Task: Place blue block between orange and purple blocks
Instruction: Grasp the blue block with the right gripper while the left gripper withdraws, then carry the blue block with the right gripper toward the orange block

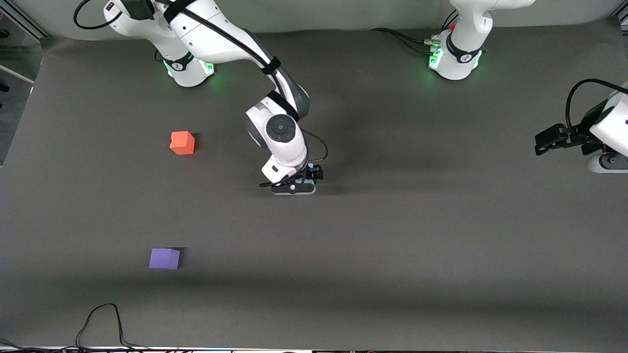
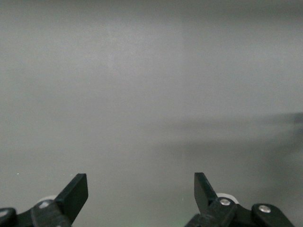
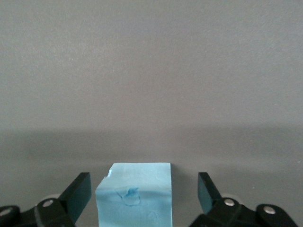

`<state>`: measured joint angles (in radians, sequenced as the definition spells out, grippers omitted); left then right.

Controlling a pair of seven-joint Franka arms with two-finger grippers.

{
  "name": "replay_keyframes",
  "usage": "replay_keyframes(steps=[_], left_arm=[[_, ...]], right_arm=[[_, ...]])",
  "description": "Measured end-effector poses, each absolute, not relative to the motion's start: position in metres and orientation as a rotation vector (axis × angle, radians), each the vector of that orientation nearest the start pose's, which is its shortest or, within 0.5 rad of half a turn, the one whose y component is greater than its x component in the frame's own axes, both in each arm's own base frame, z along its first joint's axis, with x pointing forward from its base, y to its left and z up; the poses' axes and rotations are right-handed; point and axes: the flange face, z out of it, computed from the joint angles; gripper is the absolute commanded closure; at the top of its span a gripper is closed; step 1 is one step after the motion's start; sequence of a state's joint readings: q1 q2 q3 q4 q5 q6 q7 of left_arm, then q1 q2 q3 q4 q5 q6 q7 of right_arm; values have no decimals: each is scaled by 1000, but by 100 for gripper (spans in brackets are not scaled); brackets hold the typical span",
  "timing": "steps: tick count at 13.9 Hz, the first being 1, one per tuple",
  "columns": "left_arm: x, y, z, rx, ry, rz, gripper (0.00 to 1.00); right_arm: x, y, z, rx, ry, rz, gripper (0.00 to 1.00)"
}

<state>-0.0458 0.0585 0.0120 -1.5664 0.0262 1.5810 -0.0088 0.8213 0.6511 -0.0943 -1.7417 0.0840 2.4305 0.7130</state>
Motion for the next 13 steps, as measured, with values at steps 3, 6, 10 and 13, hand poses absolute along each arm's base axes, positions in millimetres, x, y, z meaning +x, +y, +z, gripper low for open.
replay_keyframes(steps=[3, 6, 10, 13], left_arm=[[572, -18, 594, -3113, 45, 70, 0], [571, -18, 593, -3112, 77, 74, 0], [572, -7, 593, -3111, 141, 77, 0], [572, -7, 592, -3111, 147, 79, 0]], right_arm=[[484, 464, 202, -3118, 57, -41, 0], [473, 472, 198, -3124, 48, -31, 0], [470, 466, 190, -3135, 54, -21, 18], [468, 462, 183, -3130, 56, -33, 50]])
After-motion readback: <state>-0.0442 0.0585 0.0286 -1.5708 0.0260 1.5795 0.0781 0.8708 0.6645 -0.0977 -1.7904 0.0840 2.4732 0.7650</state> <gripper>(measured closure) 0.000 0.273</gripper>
